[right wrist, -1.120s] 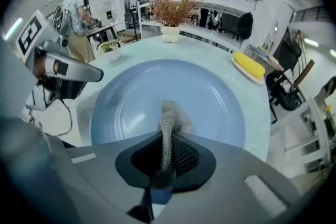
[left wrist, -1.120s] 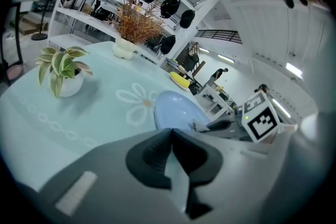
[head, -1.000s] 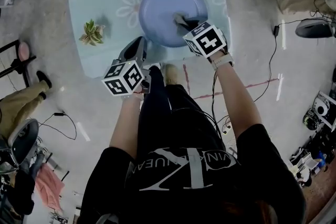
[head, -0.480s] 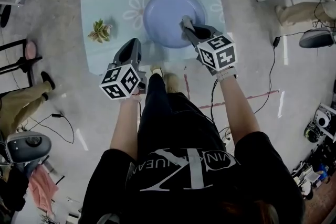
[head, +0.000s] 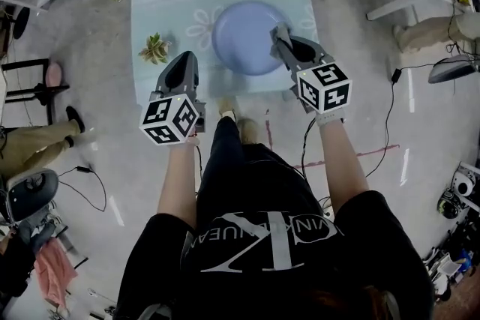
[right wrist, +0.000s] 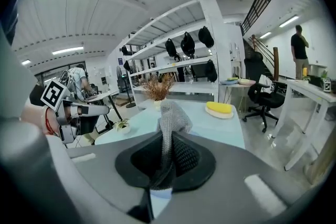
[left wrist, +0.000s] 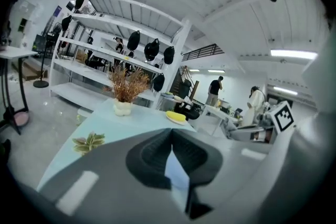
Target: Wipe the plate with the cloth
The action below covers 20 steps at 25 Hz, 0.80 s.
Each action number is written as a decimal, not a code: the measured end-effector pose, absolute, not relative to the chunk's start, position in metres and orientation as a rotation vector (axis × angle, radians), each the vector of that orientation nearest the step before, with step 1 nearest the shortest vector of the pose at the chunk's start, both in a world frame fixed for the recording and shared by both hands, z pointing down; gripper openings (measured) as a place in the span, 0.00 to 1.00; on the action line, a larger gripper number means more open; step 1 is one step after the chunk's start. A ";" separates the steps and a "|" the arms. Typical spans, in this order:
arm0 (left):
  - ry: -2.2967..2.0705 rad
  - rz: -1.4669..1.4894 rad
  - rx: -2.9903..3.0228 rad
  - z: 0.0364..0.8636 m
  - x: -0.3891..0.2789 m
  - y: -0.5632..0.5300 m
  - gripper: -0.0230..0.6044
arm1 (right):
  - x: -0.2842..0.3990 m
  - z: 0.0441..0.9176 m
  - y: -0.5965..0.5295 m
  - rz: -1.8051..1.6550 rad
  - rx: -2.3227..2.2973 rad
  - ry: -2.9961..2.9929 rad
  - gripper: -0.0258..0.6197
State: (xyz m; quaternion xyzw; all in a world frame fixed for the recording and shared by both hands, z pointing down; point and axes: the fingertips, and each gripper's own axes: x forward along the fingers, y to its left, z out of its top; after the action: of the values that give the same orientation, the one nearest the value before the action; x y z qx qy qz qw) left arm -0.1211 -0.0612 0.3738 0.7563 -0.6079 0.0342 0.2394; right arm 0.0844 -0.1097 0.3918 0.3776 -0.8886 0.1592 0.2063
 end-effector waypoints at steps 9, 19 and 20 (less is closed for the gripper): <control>-1.766 0.086 2.175 0.316 -0.125 -0.052 0.04 | 0.094 0.334 -0.101 0.307 1.132 -2.556 0.09; -1.840 0.003 2.206 0.268 -0.136 -0.046 0.04 | 0.099 0.293 -0.095 0.234 1.185 -2.621 0.09; -1.852 0.003 2.211 0.263 -0.138 -0.044 0.04 | 0.098 0.289 -0.094 0.229 1.191 -2.626 0.09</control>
State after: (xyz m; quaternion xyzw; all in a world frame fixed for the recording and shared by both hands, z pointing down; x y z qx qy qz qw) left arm -0.1380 -0.0445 0.2631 0.7604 -0.6367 0.0011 0.1283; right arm 0.0984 -0.0937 0.2886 0.4085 -0.9009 0.0784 0.1240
